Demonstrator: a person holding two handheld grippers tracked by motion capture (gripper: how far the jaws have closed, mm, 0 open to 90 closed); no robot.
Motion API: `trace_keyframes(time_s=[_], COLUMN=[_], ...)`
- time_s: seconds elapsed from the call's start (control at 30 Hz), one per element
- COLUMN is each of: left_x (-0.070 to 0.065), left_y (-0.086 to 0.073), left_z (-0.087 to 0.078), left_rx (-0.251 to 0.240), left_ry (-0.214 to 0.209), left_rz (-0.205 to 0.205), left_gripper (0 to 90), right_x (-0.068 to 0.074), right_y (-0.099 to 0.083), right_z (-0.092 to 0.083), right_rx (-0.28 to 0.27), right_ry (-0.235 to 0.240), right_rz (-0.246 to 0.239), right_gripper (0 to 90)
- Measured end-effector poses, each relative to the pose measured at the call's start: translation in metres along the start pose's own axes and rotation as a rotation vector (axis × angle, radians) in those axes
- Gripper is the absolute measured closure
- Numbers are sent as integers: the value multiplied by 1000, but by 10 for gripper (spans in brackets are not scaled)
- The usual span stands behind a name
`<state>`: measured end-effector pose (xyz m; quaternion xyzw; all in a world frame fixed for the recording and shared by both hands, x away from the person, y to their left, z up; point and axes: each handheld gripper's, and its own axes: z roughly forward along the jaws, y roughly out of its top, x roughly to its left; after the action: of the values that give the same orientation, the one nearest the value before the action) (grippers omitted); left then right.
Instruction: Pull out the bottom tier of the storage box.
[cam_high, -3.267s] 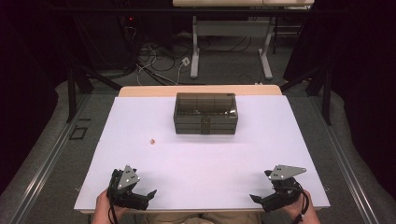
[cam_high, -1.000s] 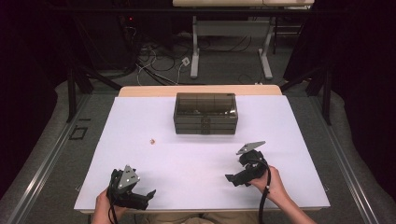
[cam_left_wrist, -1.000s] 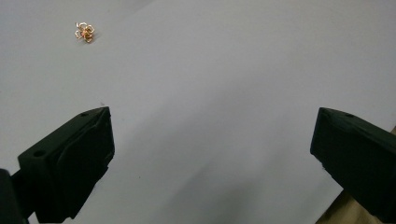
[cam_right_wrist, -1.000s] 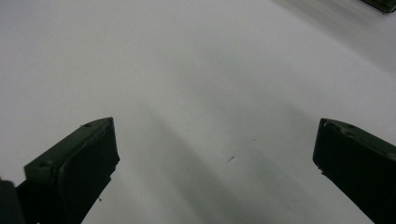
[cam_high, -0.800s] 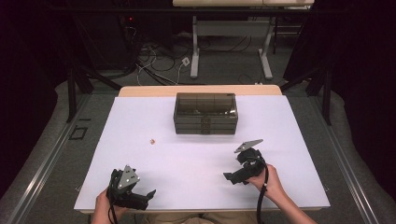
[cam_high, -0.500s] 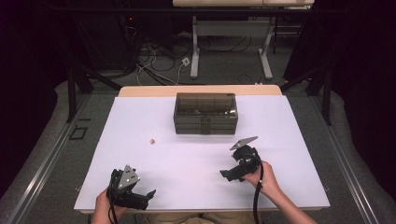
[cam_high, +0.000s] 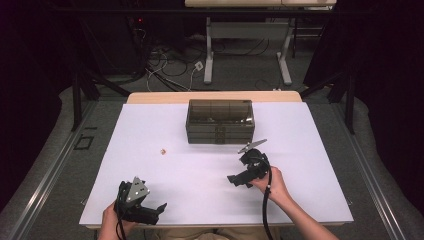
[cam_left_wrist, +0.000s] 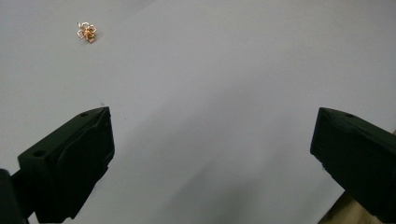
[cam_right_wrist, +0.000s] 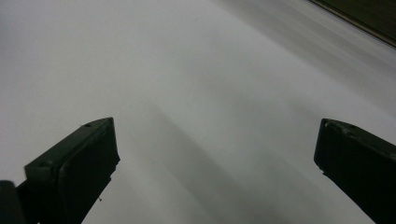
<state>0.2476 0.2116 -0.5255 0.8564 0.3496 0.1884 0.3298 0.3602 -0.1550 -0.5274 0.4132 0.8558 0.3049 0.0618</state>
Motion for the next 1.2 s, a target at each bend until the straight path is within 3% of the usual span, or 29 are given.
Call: trace_keyframes(time_s=[0.37,0.47,0.63,0.7,0.8,0.97,1.07,1.1,1.2], left_x=[0,0,1,1,1,1,1,1,1], left_y=[0,0,0,0,0,0,0,0,0], left_z=[0,0,-1,0,0,0,0,0,0], left_rx=[-4,-6,-5,-4,-5,-5,-3,-4,-4], left_ry=[10,9,9,10,13,12,12,12,8], left_rz=[-4,-6,-4,-5,-3,-2,-3,-2,-5], left_gripper=[0,0,0,0,0,0,0,0,0], right_x=[0,-2,-4,-6,-7,-10,-13,-13,-14], right_y=[18,22,26,31,33,37,40,40,43], right_z=[14,22,28,30,35,39,38,42,42], right_rx=[21,-37,-44,-14,-44,-45,-7,-44,-29], right_ry=[-5,-1,2,0,-3,7,-4,0,3], right_rz=[61,82,98,114,120,137,137,151,169], right_gripper=[0,0,0,0,0,0,0,0,0])
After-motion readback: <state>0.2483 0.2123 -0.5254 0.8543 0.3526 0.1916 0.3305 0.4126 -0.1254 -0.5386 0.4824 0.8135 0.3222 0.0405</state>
